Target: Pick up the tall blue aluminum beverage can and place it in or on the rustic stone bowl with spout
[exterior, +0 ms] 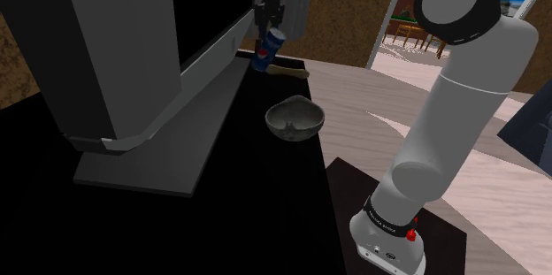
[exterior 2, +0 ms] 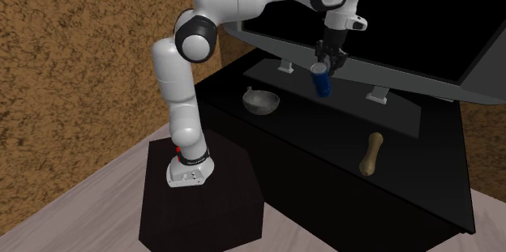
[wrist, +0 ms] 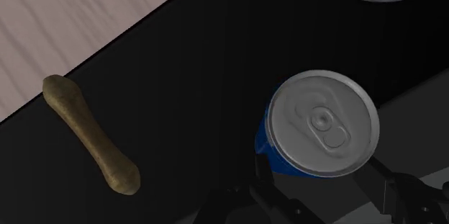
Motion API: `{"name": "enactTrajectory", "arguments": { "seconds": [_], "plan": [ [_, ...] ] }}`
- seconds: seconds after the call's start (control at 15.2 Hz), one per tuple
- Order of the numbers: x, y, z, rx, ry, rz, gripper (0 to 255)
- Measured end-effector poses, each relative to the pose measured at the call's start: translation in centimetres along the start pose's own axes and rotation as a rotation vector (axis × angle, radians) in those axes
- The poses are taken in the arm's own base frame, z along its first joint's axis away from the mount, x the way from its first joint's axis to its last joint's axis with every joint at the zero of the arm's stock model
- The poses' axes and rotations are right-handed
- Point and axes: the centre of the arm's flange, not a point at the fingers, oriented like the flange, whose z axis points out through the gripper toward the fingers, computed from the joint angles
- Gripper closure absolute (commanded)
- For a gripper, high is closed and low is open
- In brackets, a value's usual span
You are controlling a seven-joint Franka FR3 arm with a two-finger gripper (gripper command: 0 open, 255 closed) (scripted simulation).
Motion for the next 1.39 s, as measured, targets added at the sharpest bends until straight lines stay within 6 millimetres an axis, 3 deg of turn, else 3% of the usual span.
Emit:
{"name": "enactTrajectory", "arguments": {
  "seconds": [0.73, 1.39],
  "plan": [
    [-0.6, -0.5, -5.3, 0.000, -0.001, 0.000, 255],
    [-10.6, -7.5, -7.8, 0.000, 0.000, -0.001, 255]
  ]
}}
